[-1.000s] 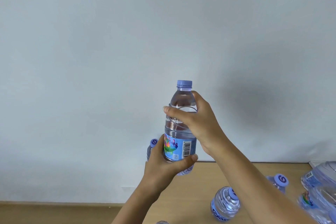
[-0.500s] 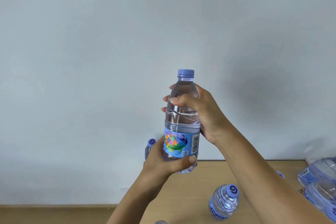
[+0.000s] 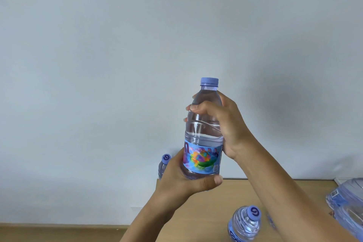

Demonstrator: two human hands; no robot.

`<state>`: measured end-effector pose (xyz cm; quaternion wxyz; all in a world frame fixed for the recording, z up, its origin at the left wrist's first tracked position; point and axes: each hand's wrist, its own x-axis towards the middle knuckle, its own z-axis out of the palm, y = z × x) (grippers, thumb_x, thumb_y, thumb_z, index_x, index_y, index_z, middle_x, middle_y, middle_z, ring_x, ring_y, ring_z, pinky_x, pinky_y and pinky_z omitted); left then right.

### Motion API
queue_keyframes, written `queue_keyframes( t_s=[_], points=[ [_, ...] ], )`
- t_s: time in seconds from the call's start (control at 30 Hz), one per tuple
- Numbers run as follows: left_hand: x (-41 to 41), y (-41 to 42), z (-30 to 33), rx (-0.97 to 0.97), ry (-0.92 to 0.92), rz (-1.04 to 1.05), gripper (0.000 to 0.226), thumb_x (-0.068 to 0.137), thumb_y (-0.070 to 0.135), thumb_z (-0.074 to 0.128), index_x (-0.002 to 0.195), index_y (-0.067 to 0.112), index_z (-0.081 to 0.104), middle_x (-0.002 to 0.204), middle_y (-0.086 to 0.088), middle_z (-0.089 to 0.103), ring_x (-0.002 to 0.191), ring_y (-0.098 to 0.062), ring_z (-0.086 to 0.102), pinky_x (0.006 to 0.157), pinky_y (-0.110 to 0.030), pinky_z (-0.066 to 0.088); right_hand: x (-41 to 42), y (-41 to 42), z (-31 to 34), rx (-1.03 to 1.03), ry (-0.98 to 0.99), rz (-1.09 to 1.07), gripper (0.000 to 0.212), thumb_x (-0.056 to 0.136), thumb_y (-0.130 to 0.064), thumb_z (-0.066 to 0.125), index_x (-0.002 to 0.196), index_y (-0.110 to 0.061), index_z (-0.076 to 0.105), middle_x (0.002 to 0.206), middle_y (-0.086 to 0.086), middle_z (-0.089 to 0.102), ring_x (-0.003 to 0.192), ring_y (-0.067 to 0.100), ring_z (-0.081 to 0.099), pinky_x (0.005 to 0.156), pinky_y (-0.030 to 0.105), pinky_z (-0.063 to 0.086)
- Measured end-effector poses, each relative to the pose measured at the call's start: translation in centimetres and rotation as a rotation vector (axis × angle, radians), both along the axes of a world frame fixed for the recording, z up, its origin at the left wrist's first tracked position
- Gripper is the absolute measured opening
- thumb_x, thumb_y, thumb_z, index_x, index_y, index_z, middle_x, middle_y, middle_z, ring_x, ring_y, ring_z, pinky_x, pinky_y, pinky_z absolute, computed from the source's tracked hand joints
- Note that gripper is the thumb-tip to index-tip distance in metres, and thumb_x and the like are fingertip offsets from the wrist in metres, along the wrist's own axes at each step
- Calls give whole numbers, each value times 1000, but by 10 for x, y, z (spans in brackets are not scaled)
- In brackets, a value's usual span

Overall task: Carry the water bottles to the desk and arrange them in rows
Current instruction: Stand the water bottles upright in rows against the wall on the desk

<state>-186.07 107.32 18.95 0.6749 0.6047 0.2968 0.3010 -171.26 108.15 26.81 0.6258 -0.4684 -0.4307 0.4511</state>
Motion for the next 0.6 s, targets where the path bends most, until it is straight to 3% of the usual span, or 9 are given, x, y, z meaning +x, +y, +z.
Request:
queue_keyframes(
  t_s=[0.13,0.23,0.33,0.43,0.5,0.6],
  points=[
    [-1,3,2,-66,-52,-111,57,60,24,86,113,15,67,108,-17,71,107,-35,67,77,-33,56,3,-1,6,43,84,178,27,56,-20,75,82,-16,70,87,12,68,76,31,71,66,34,58],
    [0,6,0,-58,-54,-87,60,59,25,86,113,9,65,105,-21,71,103,-39,67,77,-35,57,3,-1,6,63,47,201,29,59,-22,75,87,-17,70,90,13,71,81,33,73,69,34,58],
    [2,4,1,-24,-29,-20,62,57,29,86,111,8,64,96,-13,74,87,-28,72,67,-26,57,1,-2,8,86,-59,93,33,66,-24,78,94,-13,67,99,17,72,86,31,74,70,31,58],
    [6,1,2,68,52,156,62,50,37,88,105,18,66,88,1,75,77,-14,72,61,-19,54,-3,-3,7,80,-179,-71,40,68,-28,82,101,-12,66,90,1,73,79,15,73,65,23,56],
    [8,-2,-1,120,107,242,64,47,41,89,105,27,65,92,7,75,83,-13,73,70,-27,59,-6,-4,4,60,-156,-106,41,67,-27,83,99,-11,65,85,-2,71,75,13,72,63,22,55],
    [10,-8,-4,168,144,266,61,48,45,90,102,36,64,96,9,74,86,-13,72,80,-41,60,-7,-6,4,87,-132,-76,23,67,-17,78,83,-9,64,83,-4,69,75,15,70,64,23,55]
  ],
)
